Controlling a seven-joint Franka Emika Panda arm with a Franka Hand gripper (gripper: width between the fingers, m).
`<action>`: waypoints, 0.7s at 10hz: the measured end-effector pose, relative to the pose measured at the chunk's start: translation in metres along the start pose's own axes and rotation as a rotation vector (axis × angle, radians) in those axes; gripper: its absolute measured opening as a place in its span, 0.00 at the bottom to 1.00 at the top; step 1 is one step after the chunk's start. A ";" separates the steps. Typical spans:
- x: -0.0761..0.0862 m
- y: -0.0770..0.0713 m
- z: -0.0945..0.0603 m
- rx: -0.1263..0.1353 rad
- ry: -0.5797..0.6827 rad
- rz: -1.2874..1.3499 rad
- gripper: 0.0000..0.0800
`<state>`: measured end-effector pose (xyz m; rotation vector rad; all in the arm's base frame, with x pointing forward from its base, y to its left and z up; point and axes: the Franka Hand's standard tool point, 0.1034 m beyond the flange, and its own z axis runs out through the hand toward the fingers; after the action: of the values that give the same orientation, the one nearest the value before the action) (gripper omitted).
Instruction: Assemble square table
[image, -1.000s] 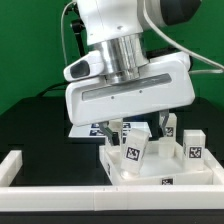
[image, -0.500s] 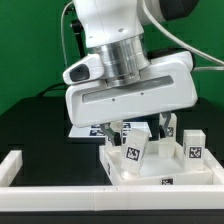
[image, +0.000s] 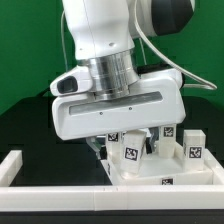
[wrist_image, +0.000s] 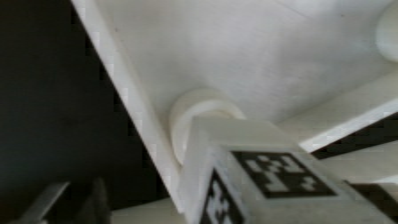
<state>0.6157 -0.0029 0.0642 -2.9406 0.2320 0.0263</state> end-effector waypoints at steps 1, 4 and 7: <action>0.000 0.000 0.000 0.000 0.000 0.016 0.58; 0.000 0.000 0.001 0.000 0.000 0.148 0.33; 0.000 0.001 0.001 -0.001 0.004 0.363 0.33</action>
Offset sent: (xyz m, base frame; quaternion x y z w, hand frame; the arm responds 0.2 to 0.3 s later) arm 0.0000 0.0000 0.0000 0.0000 0.0000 0.1938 0.9810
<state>0.6155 -0.0040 0.0628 -2.8565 0.7618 0.0721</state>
